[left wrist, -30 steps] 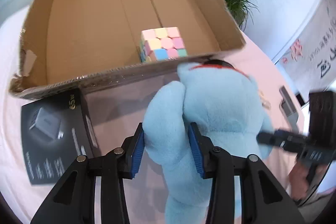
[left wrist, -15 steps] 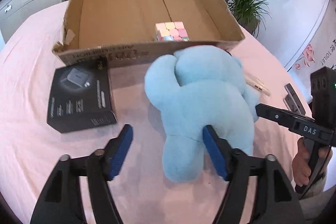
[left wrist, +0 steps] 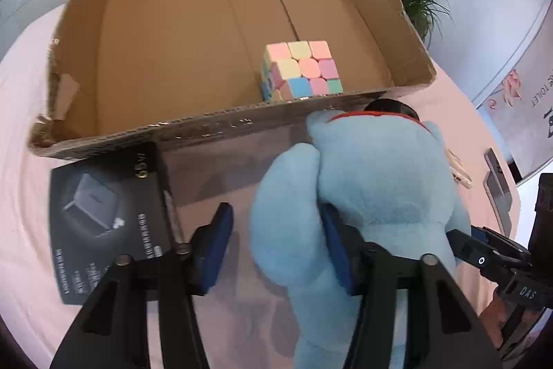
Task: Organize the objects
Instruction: 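Close the right gripper on the blue plush toy's body, then lift the plush toy with the right gripper and drop it into the box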
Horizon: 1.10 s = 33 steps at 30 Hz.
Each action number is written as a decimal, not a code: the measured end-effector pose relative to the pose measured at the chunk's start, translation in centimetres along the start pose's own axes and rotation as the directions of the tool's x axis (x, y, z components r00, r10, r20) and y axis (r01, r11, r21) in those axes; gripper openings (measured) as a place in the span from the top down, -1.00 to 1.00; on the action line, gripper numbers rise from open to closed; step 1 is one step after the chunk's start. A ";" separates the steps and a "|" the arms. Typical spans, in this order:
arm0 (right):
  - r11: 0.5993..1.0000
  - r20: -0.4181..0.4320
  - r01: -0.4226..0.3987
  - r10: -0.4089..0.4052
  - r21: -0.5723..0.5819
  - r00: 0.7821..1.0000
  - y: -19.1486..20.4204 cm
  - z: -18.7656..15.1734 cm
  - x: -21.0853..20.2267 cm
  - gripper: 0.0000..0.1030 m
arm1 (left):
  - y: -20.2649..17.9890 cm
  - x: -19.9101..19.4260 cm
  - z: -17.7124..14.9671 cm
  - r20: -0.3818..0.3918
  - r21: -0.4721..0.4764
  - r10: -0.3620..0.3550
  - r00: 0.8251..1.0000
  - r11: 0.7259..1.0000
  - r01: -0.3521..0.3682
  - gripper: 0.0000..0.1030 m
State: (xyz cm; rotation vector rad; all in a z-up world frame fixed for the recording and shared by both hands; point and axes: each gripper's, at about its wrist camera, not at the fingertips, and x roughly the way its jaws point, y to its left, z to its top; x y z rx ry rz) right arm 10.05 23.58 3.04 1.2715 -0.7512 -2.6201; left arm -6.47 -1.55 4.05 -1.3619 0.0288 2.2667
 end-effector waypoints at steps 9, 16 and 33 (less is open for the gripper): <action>0.994 0.045 0.104 -0.103 -0.031 0.994 1.1 0.2 1.0 0.11 | 0.6 0.2 -0.8 0.054 0.004 -0.003 0.999 1.000 0.003 -0.02; 0.987 0.083 0.153 -0.148 -0.055 0.986 2.3 -0.1 0.9 0.36 | 0.9 0.5 -1.4 0.065 -0.011 -0.063 0.996 0.998 0.063 0.25; 0.991 0.165 0.124 -0.115 -0.044 0.979 2.0 -0.1 -4.5 0.51 | -4.3 -6.3 -1.8 0.197 0.125 -0.056 0.979 0.992 0.032 0.39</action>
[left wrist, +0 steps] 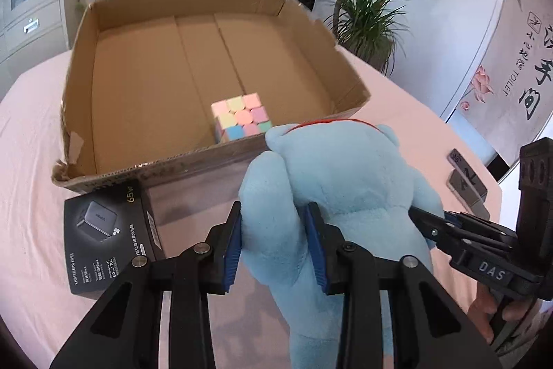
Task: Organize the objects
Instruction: 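Lift the plush toy with the right gripper and drop it into the box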
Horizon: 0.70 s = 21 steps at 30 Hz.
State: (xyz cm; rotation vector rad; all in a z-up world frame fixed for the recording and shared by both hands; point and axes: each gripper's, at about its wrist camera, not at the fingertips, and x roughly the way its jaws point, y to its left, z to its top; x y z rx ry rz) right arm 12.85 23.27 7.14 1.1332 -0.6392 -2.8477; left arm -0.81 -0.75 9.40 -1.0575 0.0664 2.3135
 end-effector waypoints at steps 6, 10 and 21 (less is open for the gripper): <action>1.000 0.043 -0.027 0.028 -0.015 0.999 -0.1 1.0 -2.5 0.52 | -2.4 -2.2 1.6 0.055 0.047 0.039 0.998 0.998 -0.042 0.39; 0.999 0.076 -0.040 0.042 -0.025 0.996 0.0 2.3 -3.8 0.52 | -3.0 -3.0 3.1 0.088 0.066 0.046 0.995 0.997 -0.051 0.39; 0.993 0.185 -0.010 0.032 -0.117 0.982 1.6 8.3 -5.6 0.51 | -2.9 -3.1 8.4 0.187 0.052 0.035 0.982 0.998 -0.045 0.38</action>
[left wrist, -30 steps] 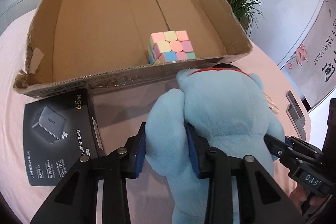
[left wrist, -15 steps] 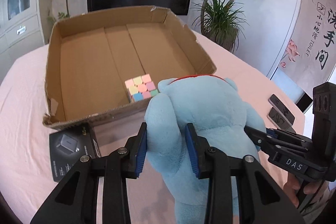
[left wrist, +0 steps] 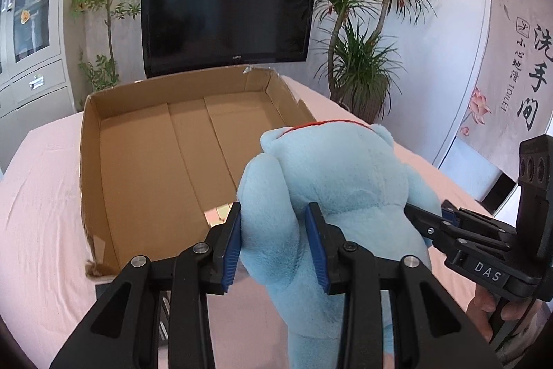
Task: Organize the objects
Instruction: 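Lift the plush toy with the right gripper and drop it into the box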
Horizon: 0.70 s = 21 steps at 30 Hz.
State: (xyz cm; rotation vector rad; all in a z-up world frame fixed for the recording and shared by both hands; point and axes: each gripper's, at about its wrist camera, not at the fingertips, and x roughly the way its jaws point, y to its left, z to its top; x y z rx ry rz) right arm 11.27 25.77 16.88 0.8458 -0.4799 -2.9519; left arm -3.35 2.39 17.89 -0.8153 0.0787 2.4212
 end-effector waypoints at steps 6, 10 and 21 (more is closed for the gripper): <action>0.996 0.044 -0.004 0.008 -0.085 0.999 1.9 4.1 1.8 0.51 | 2.6 0.9 2.0 0.033 -0.035 0.017 0.999 0.999 -0.016 0.38; 0.983 0.055 -0.004 0.014 -0.181 0.998 4.6 7.1 4.1 0.51 | 5.0 1.2 2.9 0.061 -0.075 0.046 0.997 0.996 -0.041 0.37; 0.928 -0.013 -0.040 0.038 -0.370 0.999 12.8 11.1 13.6 0.52 | 13.9 2.8 1.5 0.063 -0.259 0.110 0.992 0.962 -0.090 0.37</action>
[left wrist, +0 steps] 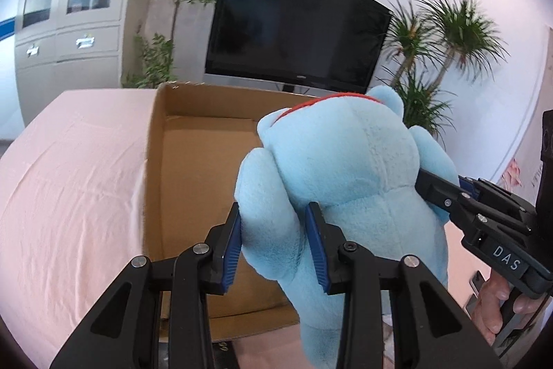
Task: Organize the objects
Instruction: 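Lift the plush toy with the right gripper and drop it into the box, then lower the right gripper and grasp the cream phone case edge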
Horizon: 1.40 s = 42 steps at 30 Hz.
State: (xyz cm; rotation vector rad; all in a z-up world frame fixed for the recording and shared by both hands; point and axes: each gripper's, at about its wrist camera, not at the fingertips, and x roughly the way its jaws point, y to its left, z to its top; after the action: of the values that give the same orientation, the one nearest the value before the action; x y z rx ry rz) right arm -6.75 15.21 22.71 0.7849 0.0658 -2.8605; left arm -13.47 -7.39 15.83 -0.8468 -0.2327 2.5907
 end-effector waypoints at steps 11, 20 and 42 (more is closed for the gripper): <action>0.988 -0.058 0.005 -0.014 -0.155 0.998 4.4 1.6 10.5 0.52 | 5.4 5.3 -1.8 -0.111 -0.155 0.031 0.993 0.987 -0.048 0.38; 0.943 -0.116 0.096 -0.139 -0.318 0.983 3.6 -0.1 16.8 0.54 | -0.1 7.1 -3.2 -0.117 -0.031 0.012 0.993 0.999 -0.016 0.66; 0.993 -0.275 0.118 -0.107 0.027 0.955 -10.3 -10.1 0.1 -0.59 | -13.4 4.6 -6.9 -0.373 0.238 -0.123 0.920 0.945 0.223 -0.70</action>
State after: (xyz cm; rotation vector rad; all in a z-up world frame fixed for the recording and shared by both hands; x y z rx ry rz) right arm -3.63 26.25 13.95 1.2189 0.0876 -2.8445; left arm -8.37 6.93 11.60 -1.1085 0.1494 2.1879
